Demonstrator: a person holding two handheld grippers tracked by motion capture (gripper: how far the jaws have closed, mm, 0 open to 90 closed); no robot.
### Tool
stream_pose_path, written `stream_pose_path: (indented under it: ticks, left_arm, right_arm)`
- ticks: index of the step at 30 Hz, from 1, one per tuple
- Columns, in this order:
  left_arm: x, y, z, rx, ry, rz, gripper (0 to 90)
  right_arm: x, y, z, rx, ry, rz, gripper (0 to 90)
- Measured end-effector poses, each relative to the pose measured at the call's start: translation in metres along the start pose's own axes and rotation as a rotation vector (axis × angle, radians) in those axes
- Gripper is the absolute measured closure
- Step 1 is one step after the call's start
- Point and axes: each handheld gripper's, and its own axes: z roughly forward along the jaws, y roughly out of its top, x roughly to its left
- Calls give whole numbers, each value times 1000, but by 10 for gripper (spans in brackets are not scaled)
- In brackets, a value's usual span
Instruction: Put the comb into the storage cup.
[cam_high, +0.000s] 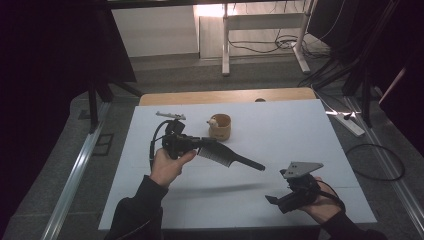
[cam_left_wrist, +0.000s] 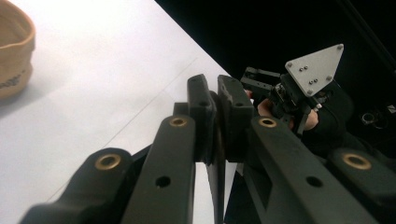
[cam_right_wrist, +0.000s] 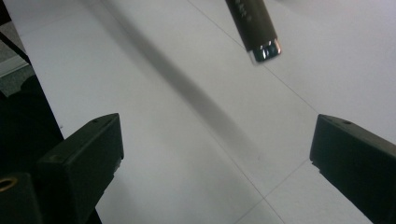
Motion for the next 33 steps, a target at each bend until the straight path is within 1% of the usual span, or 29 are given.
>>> stream_pose_path:
  ticks: [8, 13, 22, 24, 27, 30, 33]
  left_arm:
    - [7, 1, -7, -24, 14, -19, 836]
    - [10, 4, -10, -30, 30, -25, 836]
    - [17, 9, -22, -49, 52, -37, 836]
    - [18, 11, -24, -54, 56, -41, 836]
    - [20, 13, -28, -59, 65, -45, 836]
    - [22, 16, -31, -63, 77, -47, 836]
    - [24, 19, -35, -68, 84, -49, 836]
  right_arm:
    - [-4, -5, -1, 32, -19, 19, 8]
    - [-5, -8, -3, 28, -27, 28, 6]
    - [-9, -14, -9, 22, -47, 60, 0]
    - [-9, -15, -10, 22, -46, 71, 0]
    - [-10, -17, -11, 24, -45, 74, 0]
    - [-11, -19, -12, 28, -46, 92, 0]
    - [-12, -20, -15, 33, -63, 109, 0]
